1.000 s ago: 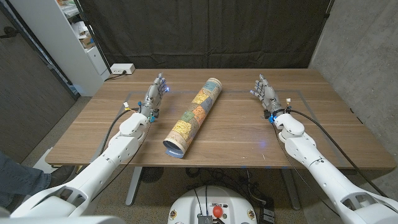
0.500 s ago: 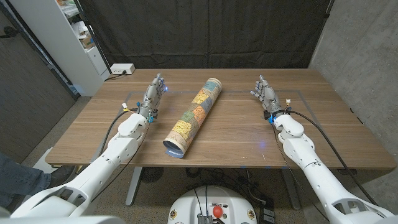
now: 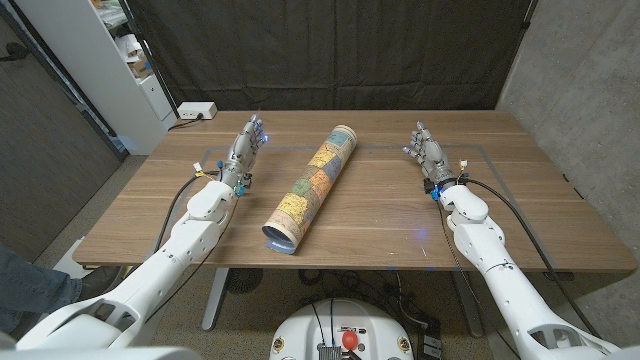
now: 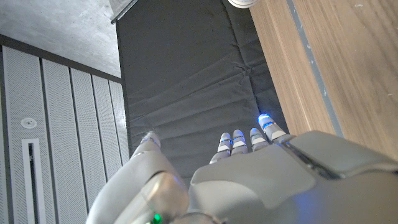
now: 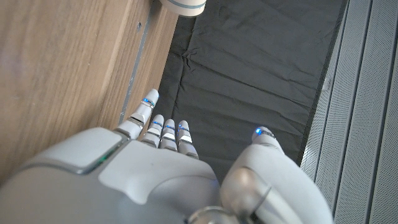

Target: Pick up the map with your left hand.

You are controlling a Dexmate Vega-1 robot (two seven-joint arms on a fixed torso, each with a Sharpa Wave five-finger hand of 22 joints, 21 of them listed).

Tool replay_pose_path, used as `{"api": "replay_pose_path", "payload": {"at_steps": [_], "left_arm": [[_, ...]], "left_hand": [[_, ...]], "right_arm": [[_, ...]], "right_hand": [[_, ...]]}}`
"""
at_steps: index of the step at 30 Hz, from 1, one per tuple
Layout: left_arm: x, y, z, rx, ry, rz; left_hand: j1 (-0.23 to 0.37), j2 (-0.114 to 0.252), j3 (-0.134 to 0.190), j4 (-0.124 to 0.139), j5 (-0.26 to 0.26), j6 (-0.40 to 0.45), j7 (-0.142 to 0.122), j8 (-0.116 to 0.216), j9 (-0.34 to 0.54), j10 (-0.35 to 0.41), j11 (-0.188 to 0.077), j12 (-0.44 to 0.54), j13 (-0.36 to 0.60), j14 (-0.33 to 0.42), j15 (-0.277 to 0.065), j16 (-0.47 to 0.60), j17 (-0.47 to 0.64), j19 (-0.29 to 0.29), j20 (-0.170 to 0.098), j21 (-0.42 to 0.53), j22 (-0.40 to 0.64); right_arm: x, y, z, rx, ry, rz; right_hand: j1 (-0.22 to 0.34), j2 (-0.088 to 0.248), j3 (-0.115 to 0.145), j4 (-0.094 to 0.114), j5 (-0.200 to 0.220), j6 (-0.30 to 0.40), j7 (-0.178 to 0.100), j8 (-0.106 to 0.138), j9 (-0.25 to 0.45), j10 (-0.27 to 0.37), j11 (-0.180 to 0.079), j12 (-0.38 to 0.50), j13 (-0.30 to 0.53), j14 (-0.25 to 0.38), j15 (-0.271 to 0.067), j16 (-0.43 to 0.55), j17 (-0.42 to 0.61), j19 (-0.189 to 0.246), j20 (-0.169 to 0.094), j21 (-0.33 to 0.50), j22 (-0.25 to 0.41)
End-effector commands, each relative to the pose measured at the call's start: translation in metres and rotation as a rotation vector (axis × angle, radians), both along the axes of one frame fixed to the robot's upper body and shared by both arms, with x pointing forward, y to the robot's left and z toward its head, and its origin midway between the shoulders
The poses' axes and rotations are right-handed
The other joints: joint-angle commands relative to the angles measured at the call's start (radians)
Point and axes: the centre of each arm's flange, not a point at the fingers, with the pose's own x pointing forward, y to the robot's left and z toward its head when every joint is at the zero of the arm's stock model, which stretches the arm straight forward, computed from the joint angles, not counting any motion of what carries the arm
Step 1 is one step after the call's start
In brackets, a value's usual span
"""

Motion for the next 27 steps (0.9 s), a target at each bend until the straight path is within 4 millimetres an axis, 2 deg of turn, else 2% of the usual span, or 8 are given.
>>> {"api": "replay_pose_path", "payload": {"at_steps": [1,10,14,27], "left_arm": [[-0.002,0.001,0.004,0.047,-0.065,0.039],[0.002,0.001,0.008,0.084,-0.11,0.013],[0.003,0.0,0.01,0.102,-0.129,0.002],[0.003,0.003,0.018,0.147,-0.158,0.001]], "left_hand": [[0.017,0.004,0.005,-0.01,0.005,0.013,0.003,0.008,0.005,0.012,-0.004,0.008,0.001,0.01,-0.002,0.01,0.003,-0.109,0.006,-0.006,0.005],[0.024,0.007,0.007,-0.016,0.006,0.03,-0.002,0.01,0.006,0.022,-0.009,0.009,0.001,0.019,-0.012,0.01,0.003,-0.105,0.005,-0.015,0.005],[0.036,0.024,0.017,-0.021,0.006,0.029,-0.005,0.008,0.006,0.02,-0.013,0.006,0.001,0.019,-0.016,0.008,0.003,-0.106,0.005,-0.022,0.005],[0.052,0.035,0.026,-0.032,0.006,0.039,-0.011,0.008,0.006,0.028,-0.021,0.005,0.0,0.026,-0.023,0.007,0.002,-0.099,0.003,-0.03,0.005]], "right_arm": [[-0.002,0.001,-0.002,-0.005,-0.001,-0.024],[-0.002,0.002,-0.003,-0.001,0.002,-0.03],[-0.002,0.0,-0.001,0.002,0.001,-0.035],[0.0,0.0,0.001,0.025,-0.002,-0.044]], "right_hand": [[0.006,0.006,0.002,-0.001,0.011,0.004,0.006,0.0,0.002,0.003,0.002,-0.002,0.003,-0.001,0.009,0.001,0.002,0.002,0.003,-0.003,0.004],[0.008,0.007,0.002,-0.003,0.012,0.006,0.005,0.0,0.002,0.007,0.002,-0.005,0.003,0.003,0.009,0.002,0.0,0.004,0.004,-0.008,0.004],[0.009,0.007,0.002,-0.003,0.012,0.006,0.005,-0.001,0.002,0.008,0.003,-0.006,0.003,0.003,0.009,0.002,-0.001,0.005,0.005,-0.01,0.004],[0.01,0.008,0.0,-0.005,0.014,0.009,0.005,-0.001,0.002,0.02,0.005,-0.008,0.003,0.008,0.007,0.002,-0.004,0.012,0.005,-0.018,0.004]]}}
